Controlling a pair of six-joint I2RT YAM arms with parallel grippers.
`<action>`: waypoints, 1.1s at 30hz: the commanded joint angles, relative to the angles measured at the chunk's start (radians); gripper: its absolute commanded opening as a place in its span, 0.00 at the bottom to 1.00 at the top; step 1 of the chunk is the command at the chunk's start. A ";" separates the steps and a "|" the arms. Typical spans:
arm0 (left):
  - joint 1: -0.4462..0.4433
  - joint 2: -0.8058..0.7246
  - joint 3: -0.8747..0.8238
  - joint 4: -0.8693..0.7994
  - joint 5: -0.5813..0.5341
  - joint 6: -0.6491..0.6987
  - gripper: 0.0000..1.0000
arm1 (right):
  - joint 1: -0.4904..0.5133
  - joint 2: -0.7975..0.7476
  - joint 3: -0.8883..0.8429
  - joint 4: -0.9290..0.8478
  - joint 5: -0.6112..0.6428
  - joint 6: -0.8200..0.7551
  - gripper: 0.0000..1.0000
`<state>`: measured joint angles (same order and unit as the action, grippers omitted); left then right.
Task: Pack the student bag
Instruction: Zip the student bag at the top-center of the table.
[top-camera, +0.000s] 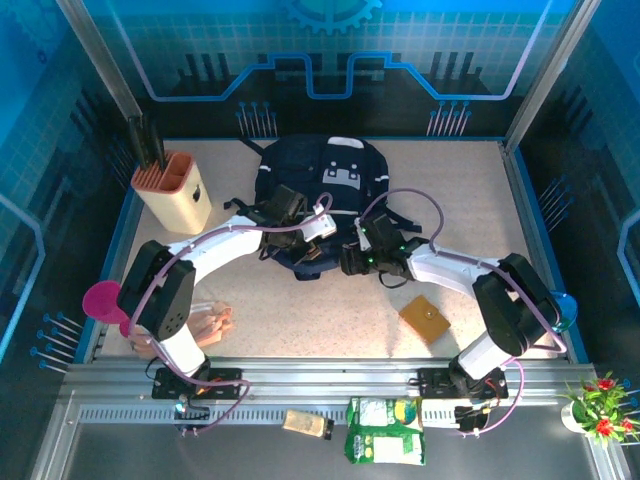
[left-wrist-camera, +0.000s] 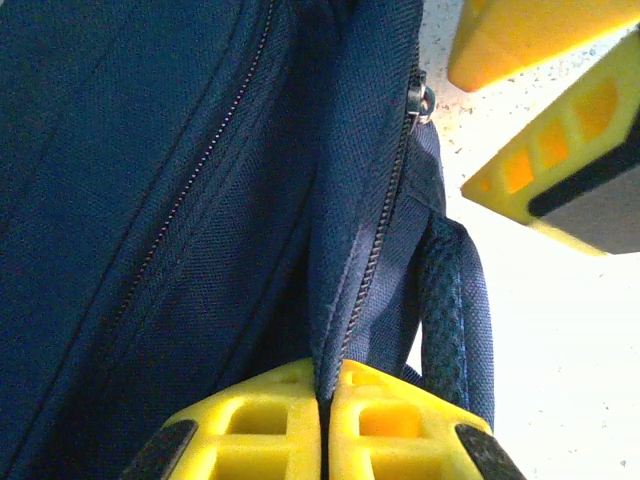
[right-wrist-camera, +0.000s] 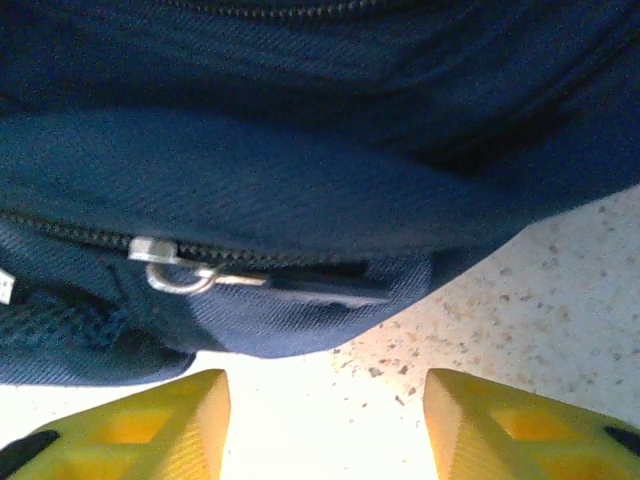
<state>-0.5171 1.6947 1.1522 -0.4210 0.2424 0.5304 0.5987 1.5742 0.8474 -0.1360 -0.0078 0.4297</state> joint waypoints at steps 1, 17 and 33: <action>0.005 -0.059 -0.014 0.017 0.077 0.005 0.08 | -0.028 -0.005 0.026 0.085 -0.011 -0.029 0.58; 0.019 -0.074 -0.011 0.017 0.121 0.002 0.08 | -0.089 -0.026 -0.069 0.312 -0.244 -0.003 0.61; 0.032 -0.084 -0.008 0.013 0.143 0.002 0.08 | -0.080 -0.004 -0.042 0.277 -0.272 -0.056 0.27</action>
<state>-0.4923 1.6646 1.1427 -0.4183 0.2985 0.5301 0.5159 1.5730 0.7753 0.1688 -0.2958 0.4026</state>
